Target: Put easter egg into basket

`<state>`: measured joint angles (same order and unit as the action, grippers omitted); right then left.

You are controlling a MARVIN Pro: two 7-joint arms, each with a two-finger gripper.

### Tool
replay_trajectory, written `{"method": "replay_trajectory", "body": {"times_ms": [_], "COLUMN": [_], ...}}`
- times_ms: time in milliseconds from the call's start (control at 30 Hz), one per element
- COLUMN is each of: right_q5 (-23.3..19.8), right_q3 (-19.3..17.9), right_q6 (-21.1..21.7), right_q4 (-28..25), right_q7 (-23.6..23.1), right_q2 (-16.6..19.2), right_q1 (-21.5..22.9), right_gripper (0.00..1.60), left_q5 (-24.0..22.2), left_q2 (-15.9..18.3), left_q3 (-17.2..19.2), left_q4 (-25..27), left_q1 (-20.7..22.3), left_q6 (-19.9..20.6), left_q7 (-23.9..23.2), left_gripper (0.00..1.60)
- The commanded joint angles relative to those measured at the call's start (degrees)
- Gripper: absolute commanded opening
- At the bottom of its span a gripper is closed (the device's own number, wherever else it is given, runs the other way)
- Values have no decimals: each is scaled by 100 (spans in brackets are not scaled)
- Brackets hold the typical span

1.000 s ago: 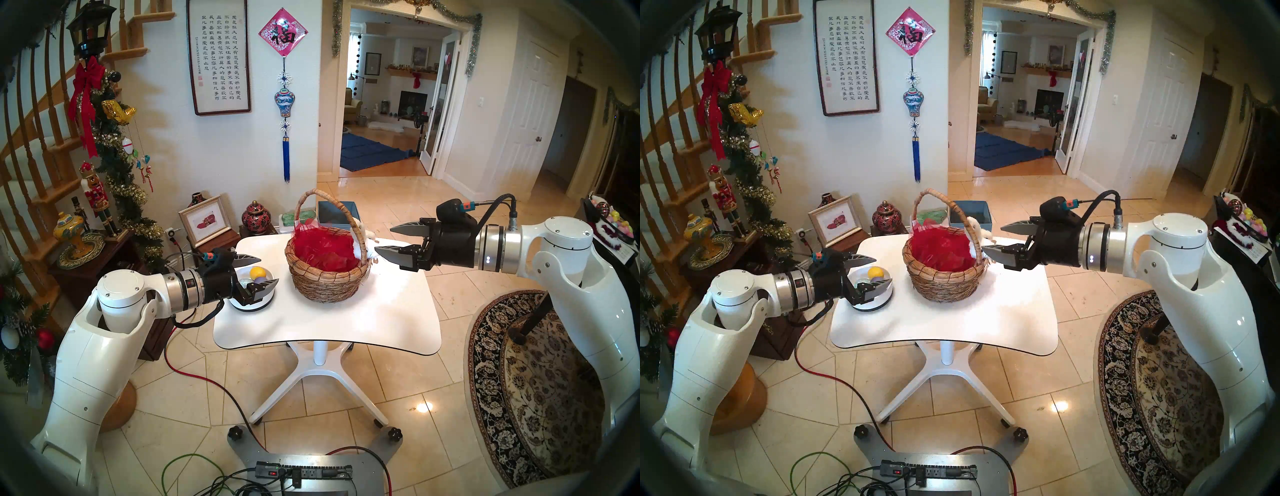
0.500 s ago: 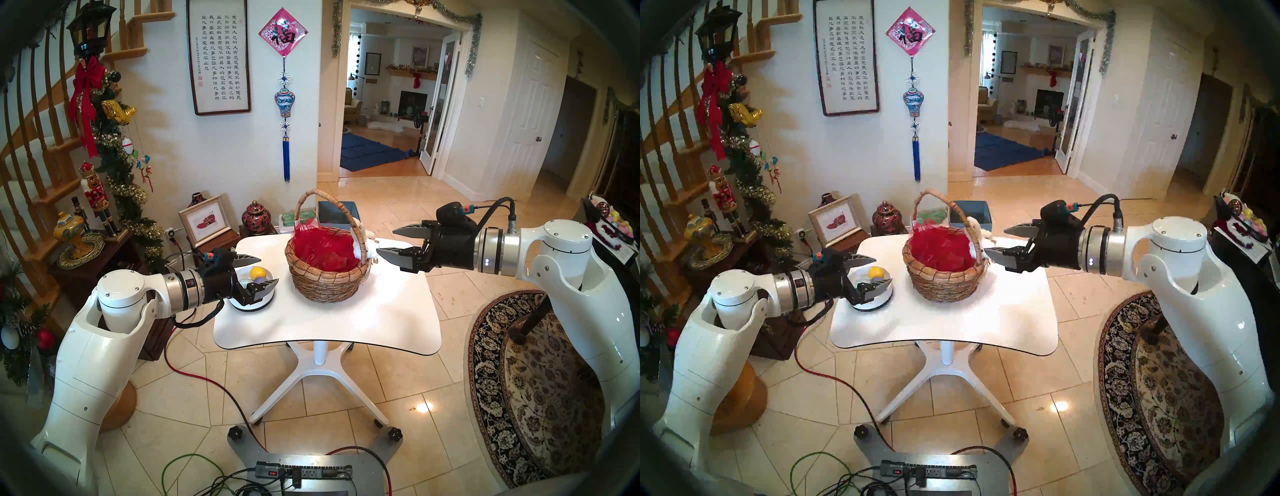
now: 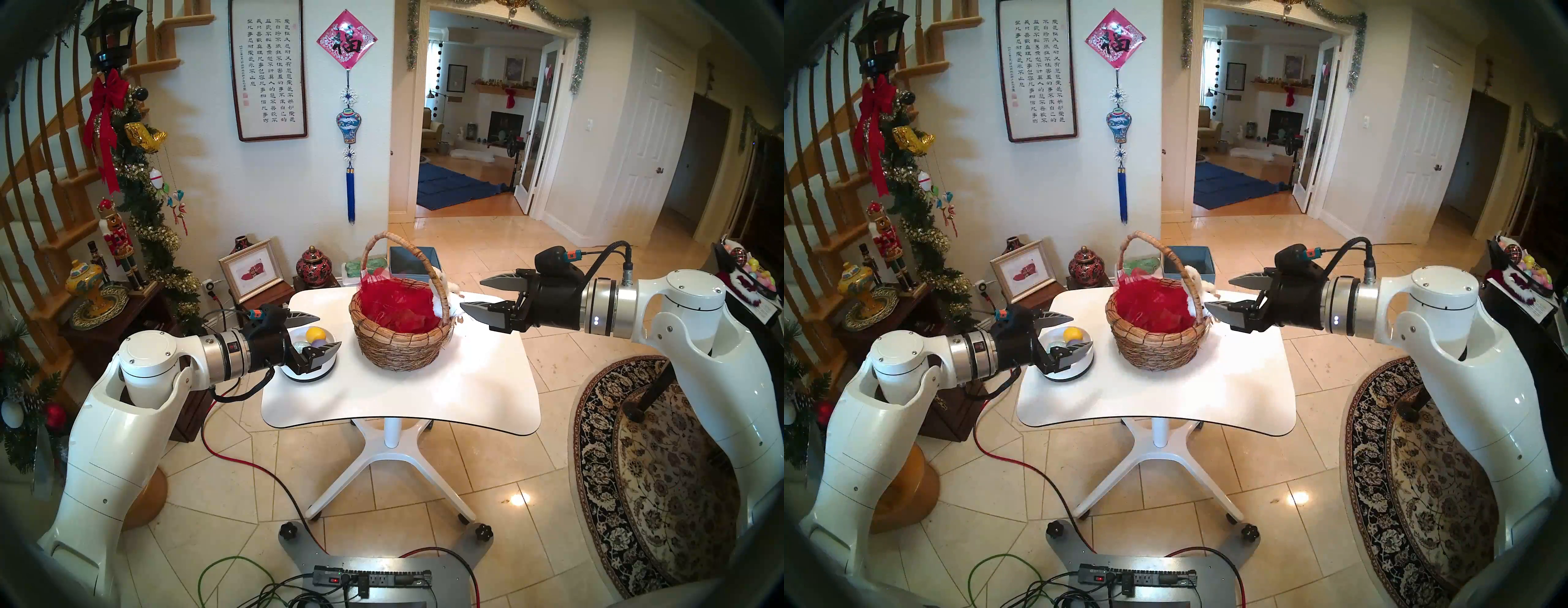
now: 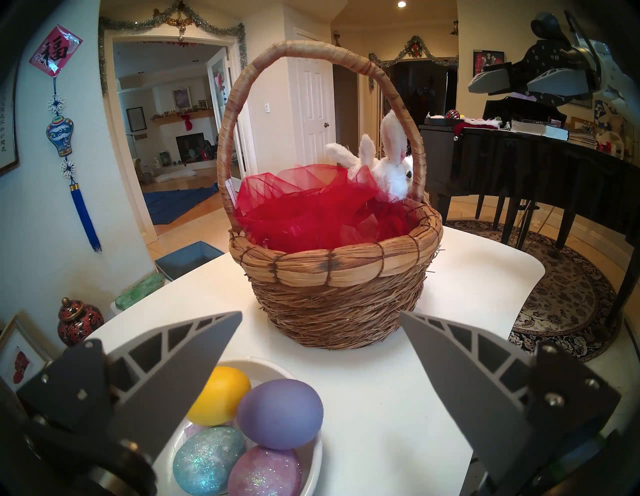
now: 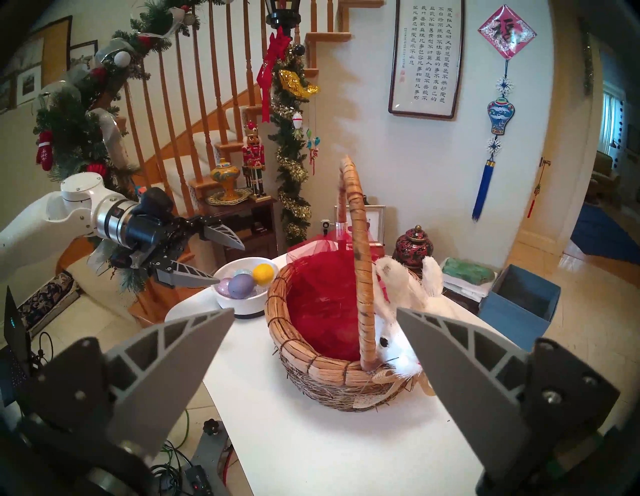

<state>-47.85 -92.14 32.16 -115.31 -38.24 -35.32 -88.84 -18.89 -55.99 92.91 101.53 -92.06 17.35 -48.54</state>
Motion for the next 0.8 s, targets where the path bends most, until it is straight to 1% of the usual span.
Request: {"method": "replay_trajectory", "body": {"times_ms": [0, 767], "right_q5": [1, -19], "right_q3": [-47, -38], "right_q6": [-26, -40], "right_q4": [1, 2], "right_q7": [-9, 3], "right_q2": [18, 37], "right_q1": [46, 45], "right_gripper": [160, 160], "left_q5": [0, 0], "left_q2": [9, 9], "left_q3": [7, 7], "left_q4": [27, 27], "left_q1": [40, 40], "left_q6": [0, 0], "left_q7": [-2, -3], "left_gripper": [160, 160]}}
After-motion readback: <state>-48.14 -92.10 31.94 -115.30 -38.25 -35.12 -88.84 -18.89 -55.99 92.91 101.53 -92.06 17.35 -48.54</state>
